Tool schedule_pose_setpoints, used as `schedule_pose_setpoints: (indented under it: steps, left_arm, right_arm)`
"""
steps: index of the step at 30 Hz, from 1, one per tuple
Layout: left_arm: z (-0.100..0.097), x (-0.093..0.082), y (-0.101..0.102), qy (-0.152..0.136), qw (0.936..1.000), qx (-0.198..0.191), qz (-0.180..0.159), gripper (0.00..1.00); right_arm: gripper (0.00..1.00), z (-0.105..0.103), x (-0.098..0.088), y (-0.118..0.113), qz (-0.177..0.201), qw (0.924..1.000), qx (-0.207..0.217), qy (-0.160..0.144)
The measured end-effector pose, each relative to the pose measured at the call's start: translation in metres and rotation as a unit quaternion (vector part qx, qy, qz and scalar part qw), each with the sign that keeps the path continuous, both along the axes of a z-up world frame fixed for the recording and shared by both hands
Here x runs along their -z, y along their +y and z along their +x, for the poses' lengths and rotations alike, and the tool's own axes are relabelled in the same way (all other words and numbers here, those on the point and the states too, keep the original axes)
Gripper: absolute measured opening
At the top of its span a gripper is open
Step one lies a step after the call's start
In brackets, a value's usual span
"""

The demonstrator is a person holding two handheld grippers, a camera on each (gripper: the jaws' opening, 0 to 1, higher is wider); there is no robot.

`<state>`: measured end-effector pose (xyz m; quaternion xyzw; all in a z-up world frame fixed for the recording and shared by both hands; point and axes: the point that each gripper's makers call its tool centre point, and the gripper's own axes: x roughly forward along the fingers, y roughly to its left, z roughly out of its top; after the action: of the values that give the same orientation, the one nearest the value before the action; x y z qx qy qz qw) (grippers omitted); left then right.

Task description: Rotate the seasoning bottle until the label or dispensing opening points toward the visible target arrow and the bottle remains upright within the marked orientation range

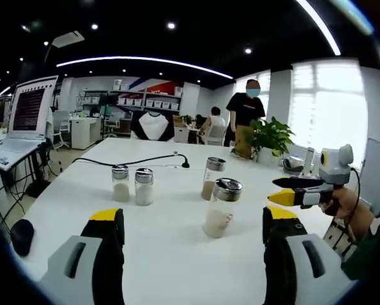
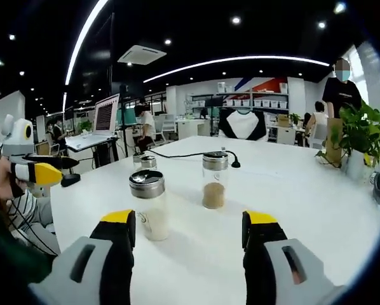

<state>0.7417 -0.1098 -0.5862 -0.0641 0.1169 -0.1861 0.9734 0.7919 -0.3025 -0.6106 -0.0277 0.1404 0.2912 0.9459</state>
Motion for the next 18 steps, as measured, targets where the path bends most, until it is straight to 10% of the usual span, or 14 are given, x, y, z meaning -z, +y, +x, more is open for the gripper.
schedule_pose_setpoints:
  steps: [18]
  left_arm:
    - [-0.002, 0.000, 0.004, 0.001, 1.0000, -0.005, -0.002, 0.95]
  right_arm:
    - [0.69, 0.030, -0.001, -0.008, -0.007, 0.9999, 0.010, -0.003]
